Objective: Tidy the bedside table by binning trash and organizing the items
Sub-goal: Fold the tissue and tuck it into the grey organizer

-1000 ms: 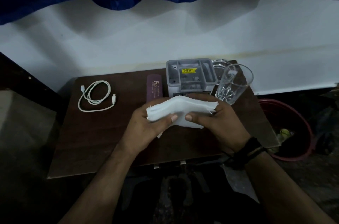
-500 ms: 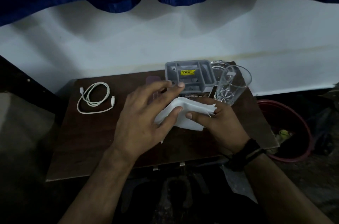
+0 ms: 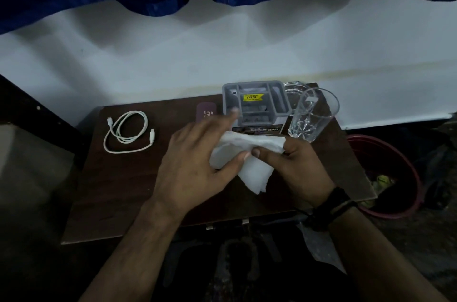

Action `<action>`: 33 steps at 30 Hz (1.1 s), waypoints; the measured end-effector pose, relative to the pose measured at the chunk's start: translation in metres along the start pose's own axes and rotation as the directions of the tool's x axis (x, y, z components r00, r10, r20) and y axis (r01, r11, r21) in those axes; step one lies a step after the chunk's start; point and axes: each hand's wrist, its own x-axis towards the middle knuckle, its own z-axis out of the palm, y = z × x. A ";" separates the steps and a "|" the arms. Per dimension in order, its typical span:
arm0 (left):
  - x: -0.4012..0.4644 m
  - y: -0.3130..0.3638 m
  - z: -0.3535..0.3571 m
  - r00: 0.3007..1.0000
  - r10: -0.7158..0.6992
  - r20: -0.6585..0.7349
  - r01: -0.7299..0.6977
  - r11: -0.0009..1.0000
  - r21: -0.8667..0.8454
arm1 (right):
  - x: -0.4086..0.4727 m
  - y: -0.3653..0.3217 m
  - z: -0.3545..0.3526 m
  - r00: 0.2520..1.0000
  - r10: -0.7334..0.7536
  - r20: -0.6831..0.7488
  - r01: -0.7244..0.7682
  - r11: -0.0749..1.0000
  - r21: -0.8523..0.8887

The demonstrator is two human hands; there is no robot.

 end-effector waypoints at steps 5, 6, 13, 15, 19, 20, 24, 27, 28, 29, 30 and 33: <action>0.005 0.003 -0.004 0.881 -0.451 0.140 0.442 0.685 -0.578 | 0.000 -0.013 -0.002 0.994 0.102 -0.043 -0.077 0.918 0.390; 0.005 0.003 -0.003 0.836 -0.493 0.242 0.516 0.555 -0.653 | 0.000 -0.013 -0.002 0.992 0.124 -0.026 -0.098 0.883 0.459; 0.002 0.006 0.002 0.562 -0.612 0.556 0.787 0.188 -0.588 | 0.001 -0.016 -0.001 0.964 0.251 0.084 -0.252 0.772 0.583; 0.002 0.009 0.006 0.492 -0.666 0.560 0.809 0.113 -0.577 | 0.001 -0.013 0.002 0.945 0.308 0.112 -0.321 0.801 0.506; 0.001 0.011 0.009 0.455 -0.668 0.589 0.816 0.047 -0.577 | 0.002 -0.004 0.005 0.927 0.368 0.072 -0.365 0.842 0.398; 0.002 0.010 0.009 0.453 -0.661 0.599 0.807 0.018 -0.591 | 0.002 -0.003 0.006 0.929 0.367 0.048 -0.357 0.856 0.373; 0.002 0.011 0.010 0.422 -0.626 0.655 0.772 -0.131 -0.623 | 0.001 -0.004 0.006 0.958 0.285 -0.036 -0.276 0.946 0.169; -0.001 0.015 0.016 0.395 -0.649 0.650 0.801 -0.104 -0.590 | -0.003 -0.008 0.009 0.986 0.033 -0.163 -0.098 0.909 -0.405; -0.002 0.017 0.018 0.379 -0.653 0.656 0.812 -0.105 -0.574 | -0.005 -0.009 0.012 0.984 -0.052 -0.171 -0.045 0.854 -0.518; -0.002 0.020 0.019 0.363 -0.651 0.667 0.823 -0.111 -0.556 | -0.007 -0.009 0.015 0.982 -0.108 -0.155 0.001 0.824 -0.567; -0.003 0.023 0.019 0.346 -0.647 0.679 0.833 -0.121 -0.540 | -0.008 -0.009 0.019 0.982 -0.143 -0.126 0.042 0.810 -0.585; -0.004 0.031 0.023 0.304 -0.636 0.709 0.858 -0.141 -0.494 | -0.011 -0.006 0.029 0.974 -0.220 -0.048 0.146 0.781 -0.608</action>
